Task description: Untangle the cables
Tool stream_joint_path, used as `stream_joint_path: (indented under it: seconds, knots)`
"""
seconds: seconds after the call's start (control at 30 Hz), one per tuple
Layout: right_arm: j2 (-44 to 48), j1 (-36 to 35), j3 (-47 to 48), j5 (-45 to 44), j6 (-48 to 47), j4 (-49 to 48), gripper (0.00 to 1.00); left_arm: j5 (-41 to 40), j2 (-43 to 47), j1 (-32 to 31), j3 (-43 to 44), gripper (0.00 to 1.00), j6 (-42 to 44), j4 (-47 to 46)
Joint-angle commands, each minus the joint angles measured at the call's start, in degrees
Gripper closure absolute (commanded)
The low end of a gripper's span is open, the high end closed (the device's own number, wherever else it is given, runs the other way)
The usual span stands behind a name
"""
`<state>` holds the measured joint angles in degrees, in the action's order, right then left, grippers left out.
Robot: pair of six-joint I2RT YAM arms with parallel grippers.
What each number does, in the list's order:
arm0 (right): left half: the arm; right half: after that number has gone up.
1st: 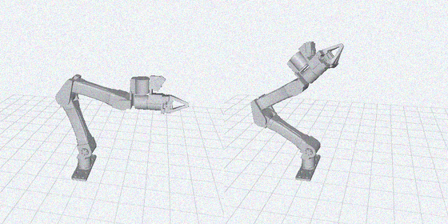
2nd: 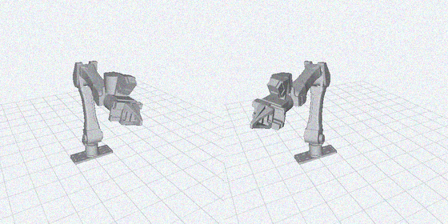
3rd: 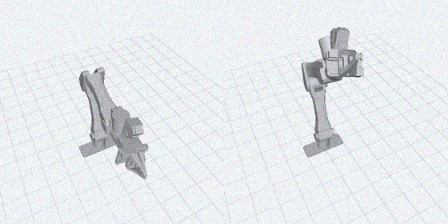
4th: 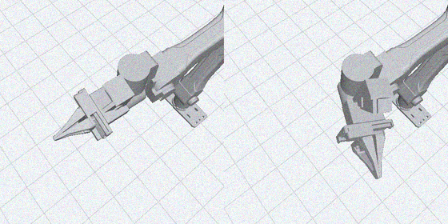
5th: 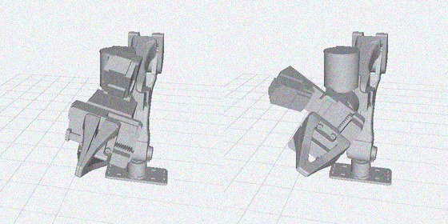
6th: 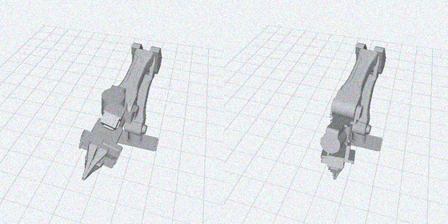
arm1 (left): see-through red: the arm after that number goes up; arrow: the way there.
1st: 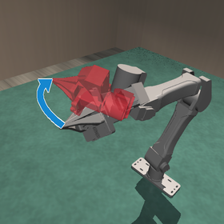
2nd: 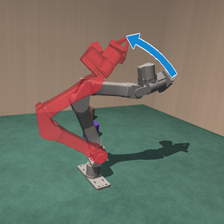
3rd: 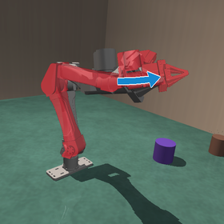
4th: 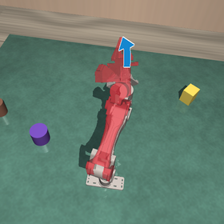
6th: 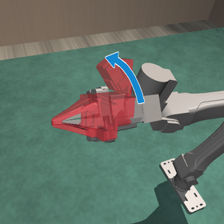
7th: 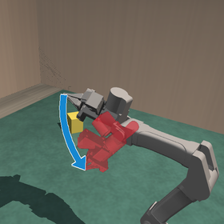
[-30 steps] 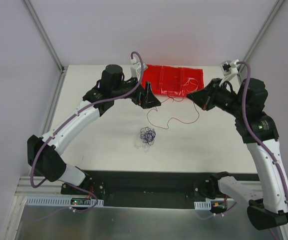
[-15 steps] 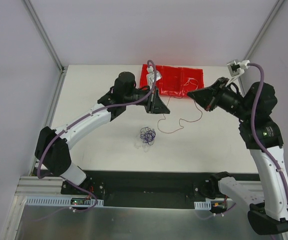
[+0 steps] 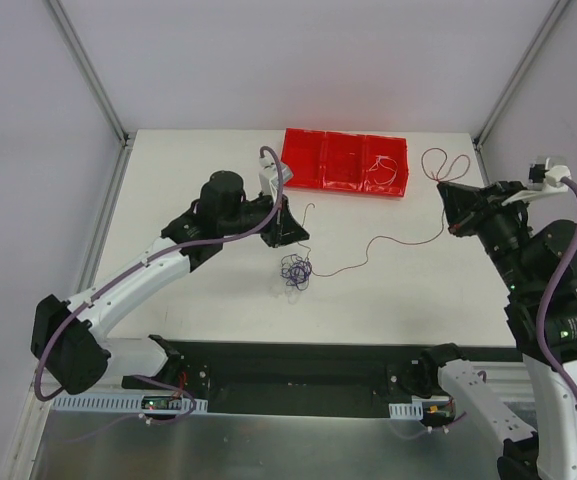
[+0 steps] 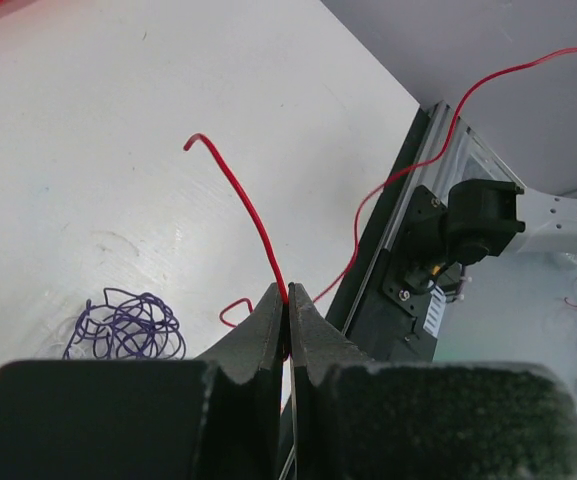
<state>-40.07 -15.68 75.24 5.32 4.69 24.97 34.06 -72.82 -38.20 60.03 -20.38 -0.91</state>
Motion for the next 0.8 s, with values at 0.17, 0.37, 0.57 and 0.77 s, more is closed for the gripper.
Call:
stream_joint_path:
  seconds: [0.17,0.37,0.57,0.77]
  knots:
    - [0.00,0.21,-2.38,-5.94,-3.46,2.45,0.99,0.55,-0.82,-0.04,5.43,1.00,-0.53,-0.67]
    - [-0.09,0.21,-9.49,-2.06,-0.47,4.46,0.99,5.84,-15.22,-0.13,17.38,1.00,-10.10,-0.94]
    - [-1.49,0.48,-19.94,-7.87,3.13,4.56,0.99,6.71,-34.91,-0.21,30.21,1.00,-21.44,0.64]
    - [-8.34,3.54,-27.15,-1.39,8.13,-1.67,0.99,7.33,-47.93,-1.62,40.77,1.00,-24.27,2.84]
